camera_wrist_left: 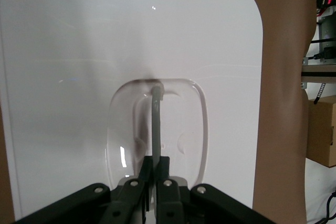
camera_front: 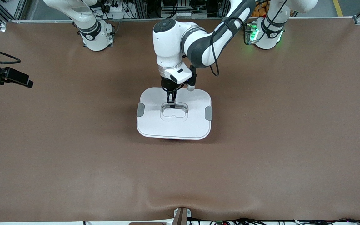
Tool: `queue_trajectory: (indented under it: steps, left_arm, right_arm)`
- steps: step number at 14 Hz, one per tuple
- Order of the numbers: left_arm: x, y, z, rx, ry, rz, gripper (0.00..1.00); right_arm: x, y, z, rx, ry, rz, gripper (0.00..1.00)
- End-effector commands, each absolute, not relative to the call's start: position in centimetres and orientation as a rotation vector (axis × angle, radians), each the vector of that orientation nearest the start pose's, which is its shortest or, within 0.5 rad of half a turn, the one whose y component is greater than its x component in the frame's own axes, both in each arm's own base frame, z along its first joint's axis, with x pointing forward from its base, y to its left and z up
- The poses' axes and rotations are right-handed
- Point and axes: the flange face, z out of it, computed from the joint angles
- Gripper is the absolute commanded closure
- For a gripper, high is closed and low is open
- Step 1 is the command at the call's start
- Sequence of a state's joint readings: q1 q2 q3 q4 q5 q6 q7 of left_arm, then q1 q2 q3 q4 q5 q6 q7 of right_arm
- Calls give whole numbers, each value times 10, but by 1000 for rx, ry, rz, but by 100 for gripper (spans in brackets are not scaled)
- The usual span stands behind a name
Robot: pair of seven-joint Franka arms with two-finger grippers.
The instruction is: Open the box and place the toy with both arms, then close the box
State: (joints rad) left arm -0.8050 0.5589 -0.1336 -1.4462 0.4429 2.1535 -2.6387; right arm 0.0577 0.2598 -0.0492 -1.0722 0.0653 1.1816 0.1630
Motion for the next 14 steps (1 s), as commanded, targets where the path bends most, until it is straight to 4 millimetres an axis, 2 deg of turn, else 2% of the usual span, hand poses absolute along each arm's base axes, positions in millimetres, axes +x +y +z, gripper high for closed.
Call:
queue_trajectory:
  steps: [1, 4, 7, 9, 14]
  left_arm:
    - [452, -577, 371, -2412, -2301, -500, 100]
    - [451, -578, 367, -2399, -2311, -497, 100]
    - [452, -578, 366, -2395, -2313, -494, 100]
    - [454, -576, 365, -2379, -2329, -495, 100]
    - [455, -573, 368, -2348, -2369, -503, 100]
  right_arm:
    - [552, 0, 669, -3096, 195, 220, 0]
    - [531, -7, 660, -3091, 213, 196, 0]
    - [510, 0, 651, -3089, 195, 159, 0]
    - [508, 13, 652, -3093, 138, 161, 0]
    - [511, 9, 658, -3121, 94, 128, 0]
